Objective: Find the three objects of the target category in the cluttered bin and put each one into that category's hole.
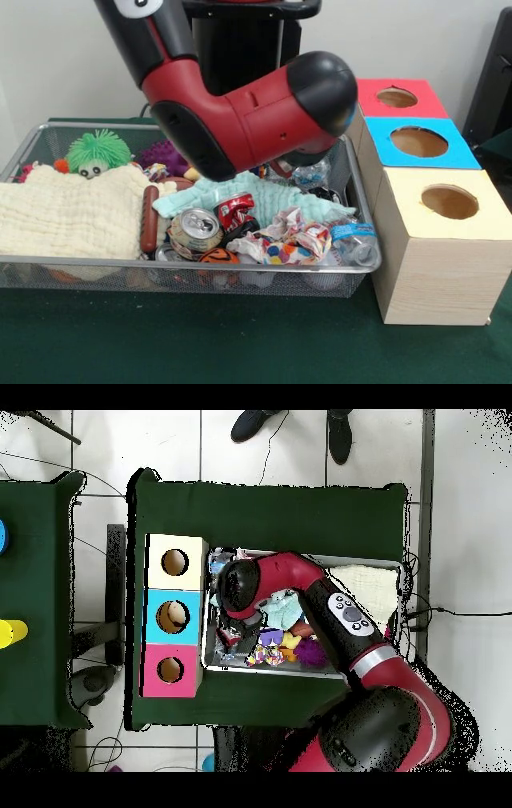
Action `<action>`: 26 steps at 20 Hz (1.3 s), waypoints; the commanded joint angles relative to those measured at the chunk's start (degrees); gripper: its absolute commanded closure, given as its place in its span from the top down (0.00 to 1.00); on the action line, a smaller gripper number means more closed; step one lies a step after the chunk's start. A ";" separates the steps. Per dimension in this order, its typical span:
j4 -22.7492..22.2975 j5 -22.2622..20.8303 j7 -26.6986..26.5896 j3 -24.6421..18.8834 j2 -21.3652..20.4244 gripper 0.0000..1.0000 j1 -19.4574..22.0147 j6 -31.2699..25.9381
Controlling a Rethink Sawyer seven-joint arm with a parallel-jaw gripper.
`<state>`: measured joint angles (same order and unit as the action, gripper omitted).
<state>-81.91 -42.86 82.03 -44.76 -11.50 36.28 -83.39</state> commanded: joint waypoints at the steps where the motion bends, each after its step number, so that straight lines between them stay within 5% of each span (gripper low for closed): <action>1: 1.02 0.28 -16.20 -1.10 2.75 1.00 1.19 4.63; 10: 3.19 -1.89 -17.97 1.16 2.14 1.00 -0.80 -0.34; 18: 2.48 0.33 -15.85 -1.50 5.22 1.00 1.39 8.70; 26: 2.56 -1.16 -16.07 -1.09 4.01 1.00 0.80 8.65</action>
<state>-81.88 -41.61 82.03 -45.10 -9.75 36.43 -81.71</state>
